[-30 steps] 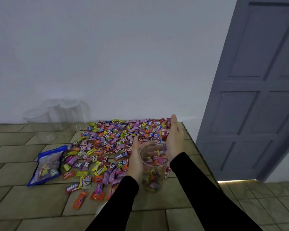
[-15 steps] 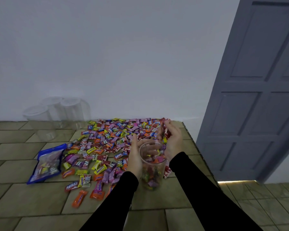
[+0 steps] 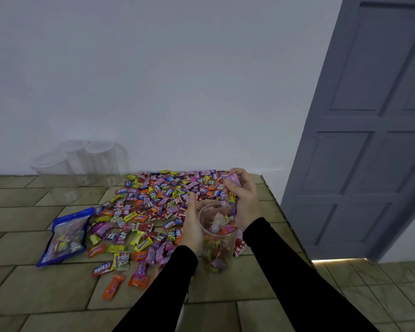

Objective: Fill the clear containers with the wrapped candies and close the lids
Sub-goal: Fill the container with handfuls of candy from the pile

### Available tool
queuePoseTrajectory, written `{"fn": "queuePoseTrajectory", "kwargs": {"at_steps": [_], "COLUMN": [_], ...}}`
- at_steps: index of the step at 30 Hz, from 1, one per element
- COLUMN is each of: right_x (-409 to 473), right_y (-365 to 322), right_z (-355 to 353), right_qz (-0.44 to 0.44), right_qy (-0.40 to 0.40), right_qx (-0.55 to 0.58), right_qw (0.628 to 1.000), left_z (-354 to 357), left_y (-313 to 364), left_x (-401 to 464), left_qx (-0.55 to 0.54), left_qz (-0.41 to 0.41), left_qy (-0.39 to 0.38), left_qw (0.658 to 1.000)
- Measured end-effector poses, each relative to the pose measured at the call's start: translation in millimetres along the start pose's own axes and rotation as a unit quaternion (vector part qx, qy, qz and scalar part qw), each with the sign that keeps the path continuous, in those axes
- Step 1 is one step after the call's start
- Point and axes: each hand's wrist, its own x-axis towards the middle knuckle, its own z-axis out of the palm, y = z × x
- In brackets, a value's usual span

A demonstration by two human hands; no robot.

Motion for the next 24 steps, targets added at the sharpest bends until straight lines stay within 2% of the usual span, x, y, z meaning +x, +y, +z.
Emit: {"fn": "queuePoseTrajectory", "kwargs": {"at_steps": [8, 24], "right_x": [-0.4, 1.4], "right_y": [-0.5, -1.2], "right_z": [3.0, 4.0], "right_qz": [-0.011, -0.007], "right_qy": [-0.023, -0.035], "right_qx": [0.037, -0.036], "right_qw": [0.999, 0.999], "left_z": [-2.1, 0.4], "left_y": [-0.5, 0.7], "left_x": [3.2, 4.7], "left_qx": [0.001, -0.011], "left_qz": [-0.008, 0.004], "left_qy": [0.014, 0.026], "left_qw": [1.000, 1.000]}}
